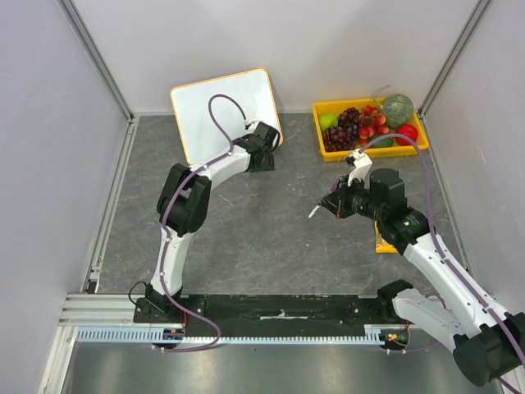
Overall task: Write a sentence on the whiteboard
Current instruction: Move the whiteboard to the center of the board.
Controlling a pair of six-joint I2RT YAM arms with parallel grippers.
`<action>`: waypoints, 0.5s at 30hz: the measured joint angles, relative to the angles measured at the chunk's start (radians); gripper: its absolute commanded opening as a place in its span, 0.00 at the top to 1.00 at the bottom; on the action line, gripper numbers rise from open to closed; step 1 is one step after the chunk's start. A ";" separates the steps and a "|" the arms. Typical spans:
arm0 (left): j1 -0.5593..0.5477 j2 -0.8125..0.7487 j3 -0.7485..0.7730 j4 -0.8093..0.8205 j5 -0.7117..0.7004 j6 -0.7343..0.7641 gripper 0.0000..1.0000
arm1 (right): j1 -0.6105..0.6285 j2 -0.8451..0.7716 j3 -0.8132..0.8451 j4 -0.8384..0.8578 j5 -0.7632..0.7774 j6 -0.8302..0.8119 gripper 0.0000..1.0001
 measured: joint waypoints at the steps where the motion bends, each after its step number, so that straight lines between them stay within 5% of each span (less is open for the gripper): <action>1: 0.007 0.012 0.011 -0.004 0.006 0.000 0.30 | 0.000 -0.003 -0.004 0.000 0.001 -0.002 1.00; 15: 0.060 0.229 0.317 -0.116 0.032 0.002 0.45 | 0.000 -0.016 -0.024 -0.007 0.033 -0.020 1.00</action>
